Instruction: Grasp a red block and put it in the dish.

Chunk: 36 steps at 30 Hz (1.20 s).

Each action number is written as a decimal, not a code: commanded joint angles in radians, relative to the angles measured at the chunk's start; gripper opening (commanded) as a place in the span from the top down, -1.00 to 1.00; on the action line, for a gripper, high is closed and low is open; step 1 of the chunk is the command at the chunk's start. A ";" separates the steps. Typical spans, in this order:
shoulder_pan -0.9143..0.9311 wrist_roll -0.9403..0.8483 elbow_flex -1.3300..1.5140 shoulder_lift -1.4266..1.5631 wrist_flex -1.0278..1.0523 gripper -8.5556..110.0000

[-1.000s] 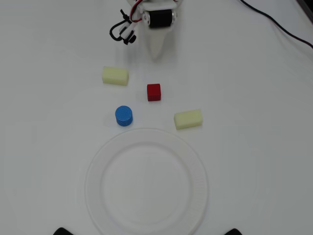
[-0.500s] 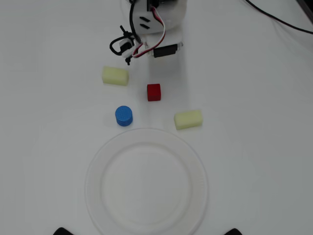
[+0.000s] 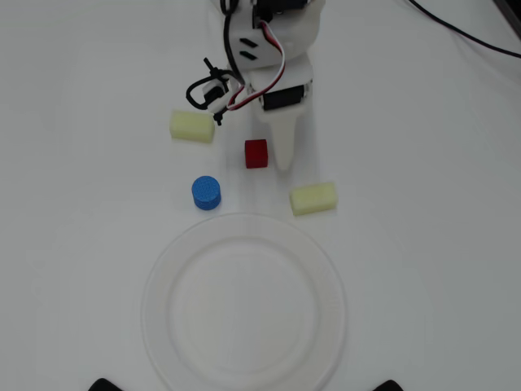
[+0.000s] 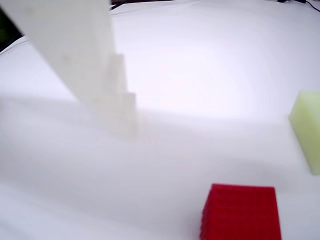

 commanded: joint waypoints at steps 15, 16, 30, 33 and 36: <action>0.084 -0.066 -0.026 -0.167 -0.166 0.34; 0.091 -0.069 -0.026 -0.176 -0.173 0.35; 0.103 -0.064 -0.031 -0.193 -0.212 0.85; 0.097 -0.061 -0.031 -0.173 -0.210 0.85; 0.100 -0.069 -0.031 -0.137 -0.212 0.85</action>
